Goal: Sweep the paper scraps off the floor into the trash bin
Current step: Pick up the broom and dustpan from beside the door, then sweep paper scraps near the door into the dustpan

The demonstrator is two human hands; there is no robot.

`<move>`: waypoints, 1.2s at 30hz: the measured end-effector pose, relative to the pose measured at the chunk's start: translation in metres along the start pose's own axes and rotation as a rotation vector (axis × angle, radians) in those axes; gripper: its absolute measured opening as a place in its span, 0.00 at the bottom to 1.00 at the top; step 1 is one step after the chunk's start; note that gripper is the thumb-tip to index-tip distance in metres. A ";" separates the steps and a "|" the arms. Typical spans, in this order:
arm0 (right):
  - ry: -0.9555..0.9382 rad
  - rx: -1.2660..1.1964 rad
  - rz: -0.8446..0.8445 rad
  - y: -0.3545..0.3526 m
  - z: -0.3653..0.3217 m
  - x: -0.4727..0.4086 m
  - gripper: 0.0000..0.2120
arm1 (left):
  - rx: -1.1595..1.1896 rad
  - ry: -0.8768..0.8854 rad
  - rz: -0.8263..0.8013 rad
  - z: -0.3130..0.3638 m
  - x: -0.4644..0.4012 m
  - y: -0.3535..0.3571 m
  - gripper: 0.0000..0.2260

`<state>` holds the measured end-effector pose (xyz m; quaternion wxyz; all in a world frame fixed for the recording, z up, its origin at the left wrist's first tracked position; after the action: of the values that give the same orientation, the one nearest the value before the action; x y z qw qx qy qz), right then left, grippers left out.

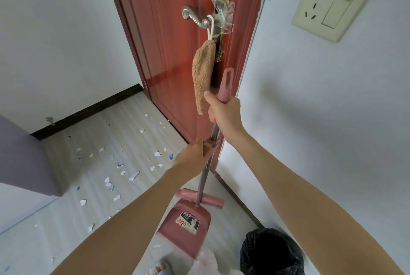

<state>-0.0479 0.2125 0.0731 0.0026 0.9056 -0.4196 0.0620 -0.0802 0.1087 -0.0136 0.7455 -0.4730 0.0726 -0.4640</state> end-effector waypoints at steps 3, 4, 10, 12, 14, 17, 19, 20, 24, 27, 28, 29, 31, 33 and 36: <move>0.007 -0.133 -0.015 0.019 -0.019 -0.004 0.22 | -0.094 0.073 0.037 -0.006 0.012 -0.034 0.17; 0.002 -0.148 -0.042 0.028 -0.025 -0.004 0.21 | -0.109 0.091 0.034 -0.009 0.015 -0.046 0.16; -0.005 -0.290 -0.075 0.055 -0.064 -0.011 0.23 | -0.106 0.067 0.013 -0.067 0.041 -0.106 0.14; -0.038 -0.300 -0.033 0.056 -0.077 -0.017 0.23 | -0.038 -0.054 0.063 -0.115 0.050 -0.120 0.13; -0.049 -0.238 -0.079 0.077 -0.086 -0.013 0.23 | 0.089 -0.178 0.139 -0.148 0.060 -0.127 0.11; 0.046 0.067 -0.196 0.120 -0.086 0.006 0.20 | 0.161 -0.320 0.218 -0.165 0.067 -0.133 0.11; 0.056 0.510 -0.296 0.136 -0.078 0.021 0.27 | 0.212 -0.351 0.254 -0.170 0.071 -0.139 0.10; 0.048 0.690 -0.345 0.141 -0.071 0.026 0.32 | 0.238 -0.366 0.263 -0.175 0.074 -0.144 0.10; 0.249 0.638 -0.445 0.151 -0.035 0.031 0.30 | 0.341 -0.428 0.273 -0.197 0.086 -0.154 0.08; 0.444 0.345 -0.533 0.162 -0.020 0.036 0.13 | 0.455 -0.484 0.296 -0.212 0.094 -0.154 0.07; 0.511 0.194 -0.524 0.164 -0.018 0.038 0.10 | 0.492 -0.509 0.302 -0.215 0.095 -0.154 0.07; 0.566 0.023 -0.495 0.165 -0.017 0.039 0.14 | 0.513 -0.532 0.311 -0.220 0.097 -0.154 0.08; 0.668 -0.281 -0.434 0.166 -0.011 0.038 0.16 | 0.494 -0.554 0.328 -0.226 0.099 -0.157 0.09; 0.755 -0.336 -0.411 0.172 -0.006 0.040 0.14 | 0.461 -0.560 0.363 -0.234 0.102 -0.159 0.11; 0.831 -0.178 -0.383 0.179 0.010 0.038 0.17 | 0.446 -0.534 0.500 -0.238 0.110 -0.169 0.13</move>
<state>-0.1586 0.0671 0.0588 0.2594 0.8615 -0.2118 0.3816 -0.2544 -0.1471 0.0240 0.9116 -0.3717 -0.1125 -0.1344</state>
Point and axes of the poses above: each hand's wrist, its own x-axis away from the middle knuckle, its own y-axis out of the palm, z = x × y, the point moved 6 cm from there along -x, towards the middle knuckle
